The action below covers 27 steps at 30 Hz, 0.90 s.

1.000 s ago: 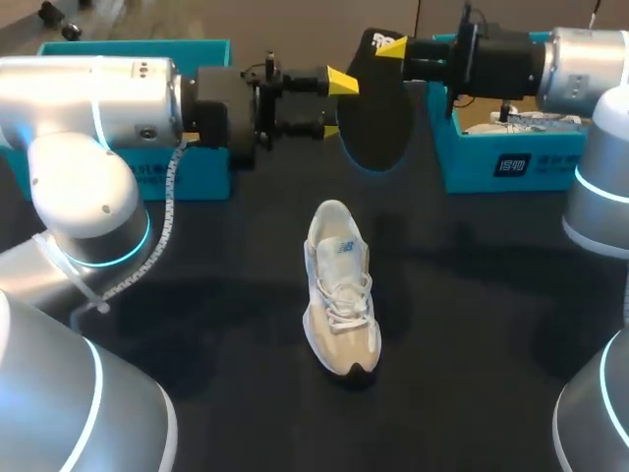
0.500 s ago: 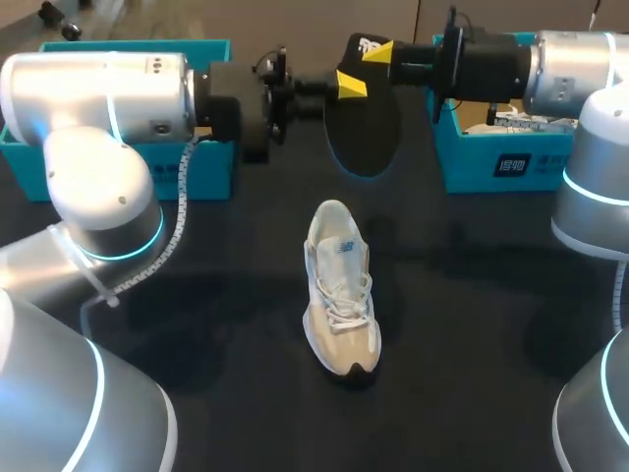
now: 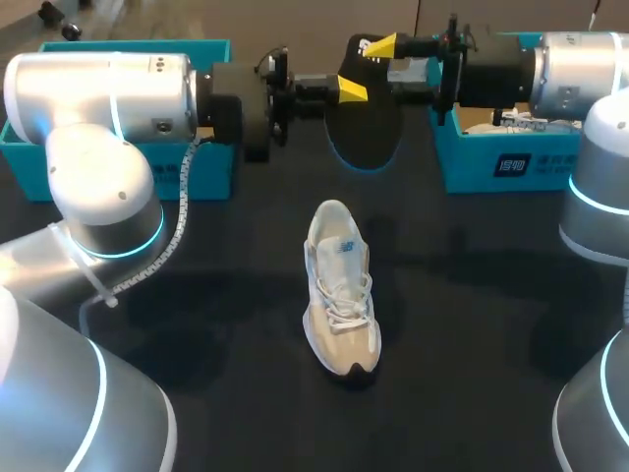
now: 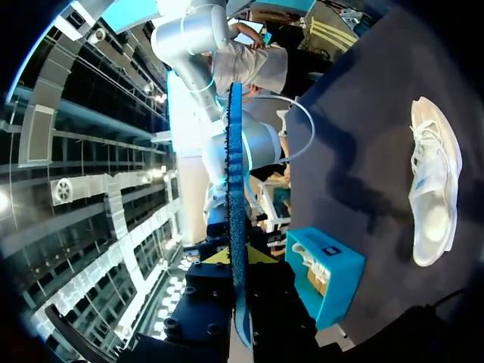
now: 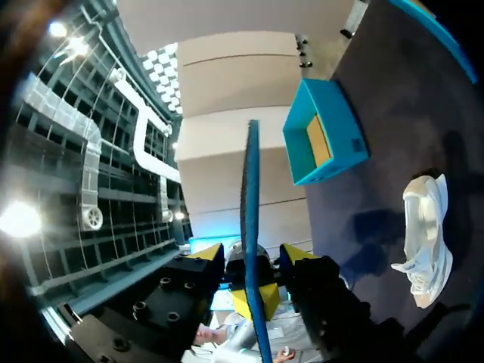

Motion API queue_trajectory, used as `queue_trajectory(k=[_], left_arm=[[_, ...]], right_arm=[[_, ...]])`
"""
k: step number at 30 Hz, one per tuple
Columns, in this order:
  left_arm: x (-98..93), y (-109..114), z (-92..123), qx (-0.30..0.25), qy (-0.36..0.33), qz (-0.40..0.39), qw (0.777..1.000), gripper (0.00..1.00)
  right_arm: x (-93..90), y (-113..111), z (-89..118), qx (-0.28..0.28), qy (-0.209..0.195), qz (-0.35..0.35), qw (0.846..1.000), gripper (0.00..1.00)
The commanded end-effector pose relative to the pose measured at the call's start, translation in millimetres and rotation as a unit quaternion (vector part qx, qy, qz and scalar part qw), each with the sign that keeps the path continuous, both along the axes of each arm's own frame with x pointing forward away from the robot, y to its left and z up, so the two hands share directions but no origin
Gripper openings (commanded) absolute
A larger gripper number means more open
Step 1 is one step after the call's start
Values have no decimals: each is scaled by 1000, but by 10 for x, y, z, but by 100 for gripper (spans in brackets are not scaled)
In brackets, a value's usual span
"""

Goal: Take the shoe out of the shoebox, open the shoe tongue, remove and reinsert the insole, then place the shoe into the shoebox

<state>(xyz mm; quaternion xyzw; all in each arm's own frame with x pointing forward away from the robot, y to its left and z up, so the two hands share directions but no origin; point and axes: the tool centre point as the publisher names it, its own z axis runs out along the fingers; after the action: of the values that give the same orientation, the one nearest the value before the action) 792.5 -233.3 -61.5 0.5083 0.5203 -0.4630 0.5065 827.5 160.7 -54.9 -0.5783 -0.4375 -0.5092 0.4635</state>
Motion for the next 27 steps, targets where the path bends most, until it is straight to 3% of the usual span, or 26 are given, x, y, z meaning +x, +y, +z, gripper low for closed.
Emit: queue_trajectory(k=[1,18,27], left_arm=[[-35,91,29,-4,4,-3,1000,0],[-59,334,111,-20,26,-10,999,0],[-120,344,73,-9,28,-17,999,0]], right_arm=[[-102,-154,-37,-3,-9,7,1000,100],[-457,-662,-90,-24,-58,30,998,100],[-459,-787,-97,-14,-76,69,995,100]])
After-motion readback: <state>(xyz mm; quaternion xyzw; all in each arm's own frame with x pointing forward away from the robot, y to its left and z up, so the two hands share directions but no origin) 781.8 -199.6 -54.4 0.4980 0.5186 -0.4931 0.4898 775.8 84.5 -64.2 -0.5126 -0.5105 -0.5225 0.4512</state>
